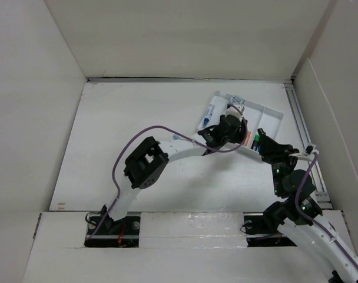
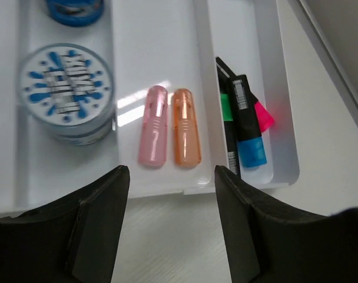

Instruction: Organize the desk

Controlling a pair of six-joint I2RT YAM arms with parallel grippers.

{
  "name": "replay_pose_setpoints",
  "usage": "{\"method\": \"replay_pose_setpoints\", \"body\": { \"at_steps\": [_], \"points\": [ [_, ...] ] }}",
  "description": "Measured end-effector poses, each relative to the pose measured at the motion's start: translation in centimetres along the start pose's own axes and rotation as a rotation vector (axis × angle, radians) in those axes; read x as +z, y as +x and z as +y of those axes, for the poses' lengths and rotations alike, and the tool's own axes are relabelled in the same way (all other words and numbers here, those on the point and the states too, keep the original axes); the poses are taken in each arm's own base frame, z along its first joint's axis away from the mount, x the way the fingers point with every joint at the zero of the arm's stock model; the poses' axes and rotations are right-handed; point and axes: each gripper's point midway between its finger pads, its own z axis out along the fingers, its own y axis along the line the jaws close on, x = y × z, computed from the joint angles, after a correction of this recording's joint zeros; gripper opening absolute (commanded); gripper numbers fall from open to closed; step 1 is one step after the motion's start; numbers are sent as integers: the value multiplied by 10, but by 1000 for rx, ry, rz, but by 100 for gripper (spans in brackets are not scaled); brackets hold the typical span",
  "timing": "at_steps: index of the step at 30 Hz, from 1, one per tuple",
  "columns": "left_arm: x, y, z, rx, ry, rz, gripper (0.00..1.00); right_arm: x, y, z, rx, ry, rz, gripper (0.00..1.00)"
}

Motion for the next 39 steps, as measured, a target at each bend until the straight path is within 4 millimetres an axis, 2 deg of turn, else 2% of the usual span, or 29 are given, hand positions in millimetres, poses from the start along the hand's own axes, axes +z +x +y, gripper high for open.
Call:
{"method": "replay_pose_setpoints", "body": {
  "at_steps": [1,3,6,9,12,13,16,21,31,39],
  "points": [
    [-13,-3,8,-3,-20,-14,54,1,2,0,-5,0,6,18],
    [-47,-13,33,-25,-79,-45,53,3,8,0,-19,1,25,10],
    [-103,-35,79,-105,-182,-127,54,7,19,0,-38,1,59,7],
    [-149,-51,128,-208,-288,-220,55,11,33,1,-66,0,107,13],
    [-176,-41,178,-286,-406,-252,55,16,49,1,-96,-5,156,29],
    [-179,-32,190,-303,-438,-244,55,17,54,2,-107,-10,176,38],
    [-173,4,219,-323,-532,-156,55,21,69,4,-139,-23,227,48],
    [-156,33,229,-316,-584,-67,54,24,84,8,-171,-48,280,51],
    [-121,41,228,-301,-599,-19,50,26,86,16,-176,-88,288,51],
    [-115,59,228,-240,-654,27,46,27,91,17,-187,-94,307,52]
  ]
}}
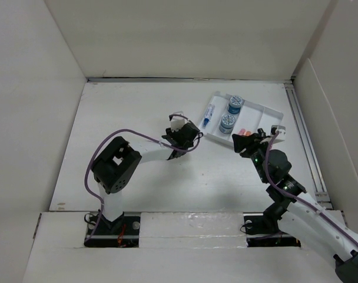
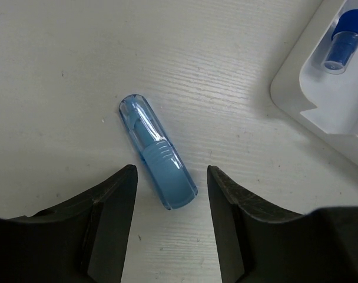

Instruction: Organize the desk

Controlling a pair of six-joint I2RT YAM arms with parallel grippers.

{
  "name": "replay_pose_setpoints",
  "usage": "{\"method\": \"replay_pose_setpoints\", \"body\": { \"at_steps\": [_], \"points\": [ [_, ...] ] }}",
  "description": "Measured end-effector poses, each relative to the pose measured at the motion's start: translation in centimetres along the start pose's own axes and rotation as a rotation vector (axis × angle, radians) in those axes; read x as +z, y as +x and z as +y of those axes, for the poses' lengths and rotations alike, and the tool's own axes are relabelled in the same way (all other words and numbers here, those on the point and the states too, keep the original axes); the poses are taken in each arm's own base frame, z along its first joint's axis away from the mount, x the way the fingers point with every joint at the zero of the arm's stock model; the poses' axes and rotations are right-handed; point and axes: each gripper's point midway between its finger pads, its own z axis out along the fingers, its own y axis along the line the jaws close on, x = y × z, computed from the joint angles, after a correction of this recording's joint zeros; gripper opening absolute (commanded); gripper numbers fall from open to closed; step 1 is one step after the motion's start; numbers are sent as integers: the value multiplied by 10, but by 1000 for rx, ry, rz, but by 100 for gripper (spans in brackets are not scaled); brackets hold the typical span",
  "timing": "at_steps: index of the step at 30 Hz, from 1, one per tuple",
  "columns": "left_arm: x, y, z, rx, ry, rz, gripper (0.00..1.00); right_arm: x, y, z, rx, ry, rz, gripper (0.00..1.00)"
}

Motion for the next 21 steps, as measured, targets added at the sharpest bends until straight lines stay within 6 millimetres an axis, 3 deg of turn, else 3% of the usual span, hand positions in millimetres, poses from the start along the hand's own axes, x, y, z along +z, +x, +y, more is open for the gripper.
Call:
{"method": "replay_pose_setpoints", "body": {
  "at_steps": [16,21],
  "points": [
    [11,12,7,39,-56,5,37,0,-1,1,2,-7,0,52],
    [11,12,8,41,-60,2,17,0,-1,1,1,-4,-2,52]
  ]
}}
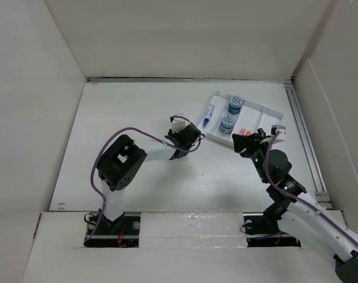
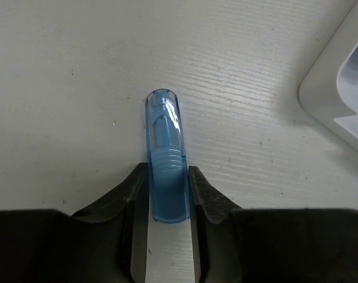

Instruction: Organize the desk

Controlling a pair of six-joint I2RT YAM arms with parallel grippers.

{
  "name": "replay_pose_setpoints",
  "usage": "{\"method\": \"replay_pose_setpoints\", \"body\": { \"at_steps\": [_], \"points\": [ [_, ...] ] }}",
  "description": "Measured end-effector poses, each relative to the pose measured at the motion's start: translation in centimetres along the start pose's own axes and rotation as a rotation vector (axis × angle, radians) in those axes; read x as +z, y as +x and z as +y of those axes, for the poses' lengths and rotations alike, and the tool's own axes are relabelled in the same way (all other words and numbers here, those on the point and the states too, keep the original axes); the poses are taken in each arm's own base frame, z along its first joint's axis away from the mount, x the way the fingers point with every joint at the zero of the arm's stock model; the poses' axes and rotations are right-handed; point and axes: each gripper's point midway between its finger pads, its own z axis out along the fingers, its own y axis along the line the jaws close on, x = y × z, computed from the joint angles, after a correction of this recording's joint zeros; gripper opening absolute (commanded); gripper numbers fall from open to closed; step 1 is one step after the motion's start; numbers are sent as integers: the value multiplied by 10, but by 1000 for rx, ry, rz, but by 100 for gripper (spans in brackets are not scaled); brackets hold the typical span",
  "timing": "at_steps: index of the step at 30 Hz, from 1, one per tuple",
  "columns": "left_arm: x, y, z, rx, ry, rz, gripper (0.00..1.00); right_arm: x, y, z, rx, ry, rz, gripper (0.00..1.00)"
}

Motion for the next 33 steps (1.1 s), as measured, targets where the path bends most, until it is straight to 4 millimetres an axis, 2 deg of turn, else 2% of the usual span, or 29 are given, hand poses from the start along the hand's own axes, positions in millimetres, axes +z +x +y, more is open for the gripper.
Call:
{"method": "replay_pose_setpoints", "body": {
  "at_steps": [6,9,14,18,22,25,30,33],
  "points": [
    [0,-1,1,1,-2,-4,3,0,-1,-1,0,6,-5,52],
    [-1,0,2,0,1,-4,0,0,-1,-1,0,6,-5,52],
    [-12,-7,2,-7,23,-12,0,-1,-3,-1,3,6,-12,52],
    [-34,-21,-15,-10,96,-41,0,-3,-9,-1,10,6,-33,51],
    [-64,-28,-53,10,239,-60,0,-5,-14,0,17,3,-49,51],
    [-87,-37,-94,16,389,-72,0,-8,-21,1,27,2,-74,50],
    [-115,-72,-157,-9,609,-117,1,-22,-43,2,64,-15,-151,50],
    [-119,-89,-203,-13,722,-132,2,-31,-57,4,92,-31,-205,50]
  ]
}}
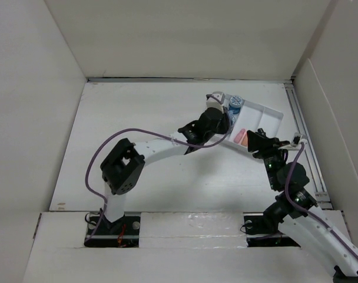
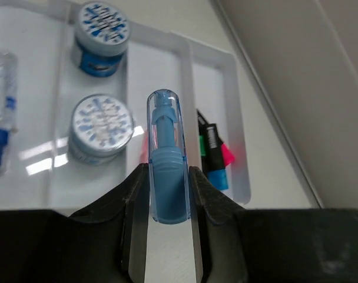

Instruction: Organize the desk

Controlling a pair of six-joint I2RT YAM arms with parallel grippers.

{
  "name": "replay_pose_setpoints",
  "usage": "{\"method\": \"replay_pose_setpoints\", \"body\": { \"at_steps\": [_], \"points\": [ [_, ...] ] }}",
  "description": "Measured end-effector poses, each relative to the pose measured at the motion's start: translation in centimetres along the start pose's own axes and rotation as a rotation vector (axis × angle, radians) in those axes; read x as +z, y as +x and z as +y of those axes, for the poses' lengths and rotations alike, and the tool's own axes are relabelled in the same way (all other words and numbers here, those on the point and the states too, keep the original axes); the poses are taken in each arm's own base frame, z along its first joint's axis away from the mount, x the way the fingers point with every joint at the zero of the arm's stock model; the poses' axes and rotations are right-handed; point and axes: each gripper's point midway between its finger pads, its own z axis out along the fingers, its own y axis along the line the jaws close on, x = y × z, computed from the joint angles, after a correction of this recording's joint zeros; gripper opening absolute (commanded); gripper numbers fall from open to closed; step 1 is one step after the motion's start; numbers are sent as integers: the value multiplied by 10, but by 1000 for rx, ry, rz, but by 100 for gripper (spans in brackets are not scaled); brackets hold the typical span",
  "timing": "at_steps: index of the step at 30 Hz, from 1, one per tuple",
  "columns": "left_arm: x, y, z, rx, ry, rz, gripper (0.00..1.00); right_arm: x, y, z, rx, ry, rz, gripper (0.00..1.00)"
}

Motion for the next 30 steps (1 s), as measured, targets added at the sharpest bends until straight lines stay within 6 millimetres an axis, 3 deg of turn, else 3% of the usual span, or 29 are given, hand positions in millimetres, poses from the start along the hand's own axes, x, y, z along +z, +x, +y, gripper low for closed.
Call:
{"method": "replay_pose_setpoints", "body": {
  "at_steps": [3,7,10,11,13,14,18,23,26,27,30],
  "points": [
    [34,2,-27,2,87,13,2,-1,-1,0,2,1,-4,50],
    [71,26,-42,13,144,69,8,1,6,-4,-7,17,16,50],
    [89,45,-42,24,149,113,32,0,5,-4,-4,18,16,50],
    [94,50,-42,31,152,128,47,-1,3,-4,-2,17,12,50],
    [98,58,-42,42,161,152,56,-3,-1,-3,6,10,0,50],
    [97,60,-42,44,161,163,63,-4,-3,-2,11,7,-6,50],
    [96,62,-42,53,169,170,70,-5,-6,-1,18,3,-17,50],
    [73,62,-31,78,155,175,71,-6,-6,-2,24,3,-17,49],
    [44,46,-26,91,146,147,71,-8,-7,-3,29,1,-25,31],
    [34,36,-27,92,148,124,71,-8,-8,-3,29,0,-28,18],
    [-5,2,-26,91,152,31,70,-9,-4,-1,22,-18,-17,4]
  ]
}}
